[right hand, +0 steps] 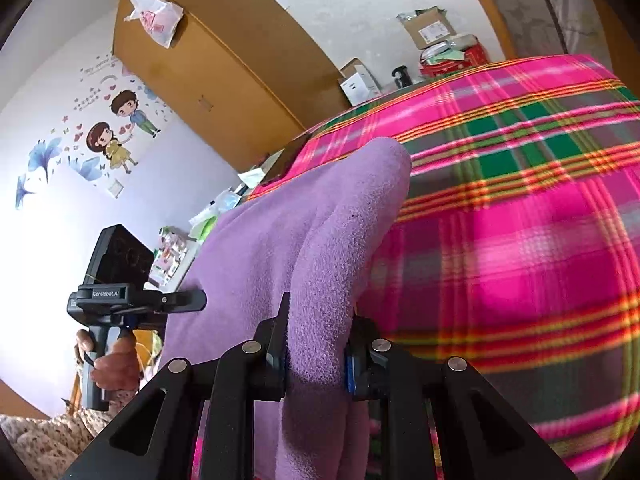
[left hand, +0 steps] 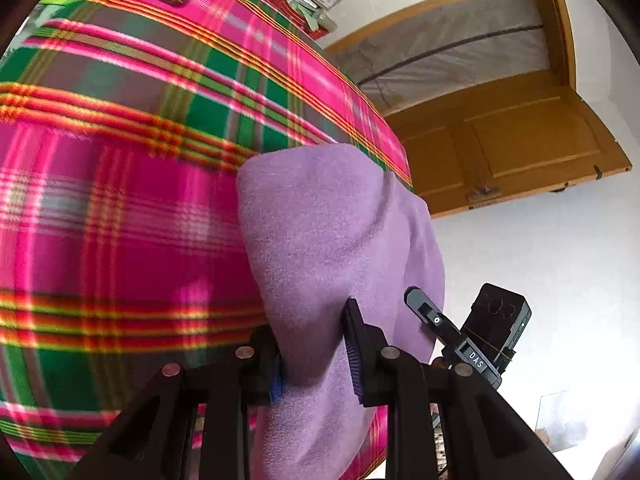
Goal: Fold clothes
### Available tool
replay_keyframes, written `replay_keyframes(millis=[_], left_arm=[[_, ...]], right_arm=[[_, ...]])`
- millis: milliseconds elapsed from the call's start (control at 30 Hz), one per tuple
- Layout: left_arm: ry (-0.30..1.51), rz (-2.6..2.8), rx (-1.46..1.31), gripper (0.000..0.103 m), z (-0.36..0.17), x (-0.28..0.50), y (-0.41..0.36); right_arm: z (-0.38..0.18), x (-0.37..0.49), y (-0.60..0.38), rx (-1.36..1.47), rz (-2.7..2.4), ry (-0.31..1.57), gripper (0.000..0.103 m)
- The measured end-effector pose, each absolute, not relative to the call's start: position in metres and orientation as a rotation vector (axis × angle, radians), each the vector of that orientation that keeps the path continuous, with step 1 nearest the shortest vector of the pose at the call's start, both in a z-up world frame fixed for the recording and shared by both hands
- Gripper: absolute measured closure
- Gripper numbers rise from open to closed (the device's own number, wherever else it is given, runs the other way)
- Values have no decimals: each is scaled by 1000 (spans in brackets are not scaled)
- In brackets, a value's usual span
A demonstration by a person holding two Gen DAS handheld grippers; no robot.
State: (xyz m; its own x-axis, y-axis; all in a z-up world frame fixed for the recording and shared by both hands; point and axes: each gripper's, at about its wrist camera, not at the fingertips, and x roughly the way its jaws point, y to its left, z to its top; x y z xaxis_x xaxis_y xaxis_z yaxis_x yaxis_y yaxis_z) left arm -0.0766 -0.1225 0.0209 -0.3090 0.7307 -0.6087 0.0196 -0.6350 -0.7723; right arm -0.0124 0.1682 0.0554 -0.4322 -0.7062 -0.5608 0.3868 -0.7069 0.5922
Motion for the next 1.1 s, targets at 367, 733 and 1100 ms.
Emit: replay_keyframes(millis=[367,733,1100], left_arm=[[-996,2021,-1479,76,23,-106,-155],[-1083,2009,-1514,76,5,-137,-178],[-1129,2025,-1524,76,-5,-134,-190]], right_arm=[[53,-52,129,1099,-2146,-521,83],[41,-91,102,1127,-2164,-555,83],[28,-116,92,1135,-2195,-598,83]])
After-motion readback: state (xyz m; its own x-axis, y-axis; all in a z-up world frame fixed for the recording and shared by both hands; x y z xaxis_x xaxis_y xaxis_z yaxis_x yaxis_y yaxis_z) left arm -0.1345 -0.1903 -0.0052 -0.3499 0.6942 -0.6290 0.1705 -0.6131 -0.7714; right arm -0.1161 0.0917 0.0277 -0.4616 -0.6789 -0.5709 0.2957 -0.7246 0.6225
